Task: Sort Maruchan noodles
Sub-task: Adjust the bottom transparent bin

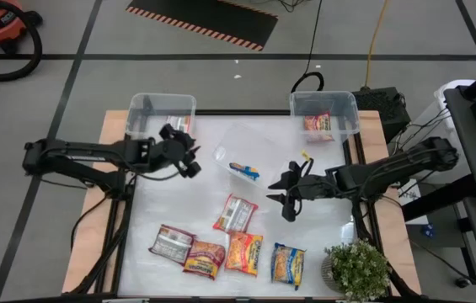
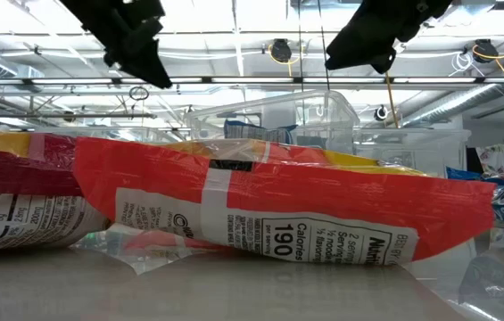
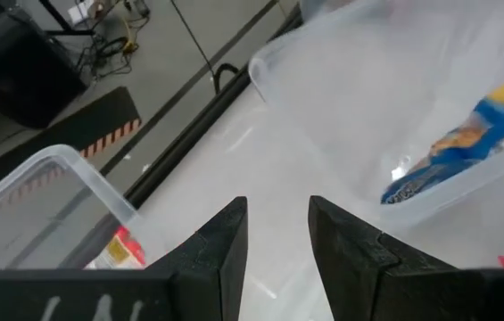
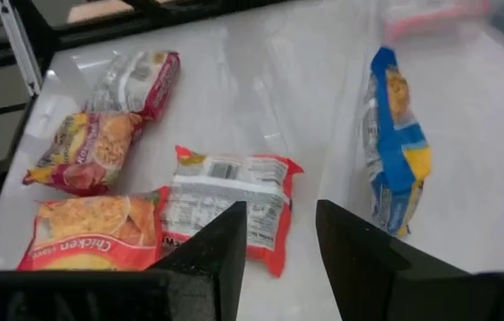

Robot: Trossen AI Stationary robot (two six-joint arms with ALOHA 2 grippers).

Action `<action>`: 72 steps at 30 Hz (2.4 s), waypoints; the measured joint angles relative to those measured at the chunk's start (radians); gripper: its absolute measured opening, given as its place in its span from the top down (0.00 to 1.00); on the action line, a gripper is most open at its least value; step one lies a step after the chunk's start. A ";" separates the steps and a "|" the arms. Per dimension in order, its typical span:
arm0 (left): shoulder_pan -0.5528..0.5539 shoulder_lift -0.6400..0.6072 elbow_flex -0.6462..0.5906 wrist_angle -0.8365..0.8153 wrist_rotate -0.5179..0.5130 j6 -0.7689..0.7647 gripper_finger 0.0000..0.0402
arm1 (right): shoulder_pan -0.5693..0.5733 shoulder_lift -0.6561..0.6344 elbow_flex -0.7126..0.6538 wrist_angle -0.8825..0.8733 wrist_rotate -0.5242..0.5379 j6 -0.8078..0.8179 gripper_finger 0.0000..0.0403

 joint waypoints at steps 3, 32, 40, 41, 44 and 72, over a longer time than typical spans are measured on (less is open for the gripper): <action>0.001 0.072 0.000 0.017 -0.030 0.001 0.68 | -0.007 0.025 0.000 -0.004 0.005 0.019 0.68; -0.037 0.062 0.000 -0.007 0.240 0.055 0.68 | -0.039 0.063 0.001 -0.022 -0.040 -0.071 0.68; -0.087 -0.027 0.000 -0.055 0.248 0.030 0.68 | -0.039 0.059 0.001 -0.025 -0.041 -0.097 0.68; -0.089 -0.031 -0.001 -0.060 0.217 0.026 0.68 | -0.039 0.057 0.001 -0.028 -0.042 -0.100 0.68; -0.086 -0.026 0.000 -0.095 0.106 -0.002 0.68 | -0.039 0.040 -0.001 -0.032 -0.046 -0.099 0.68; -0.092 0.107 0.000 0.002 0.343 0.006 0.68 | -0.048 0.021 -0.001 -0.203 0.015 -0.098 0.96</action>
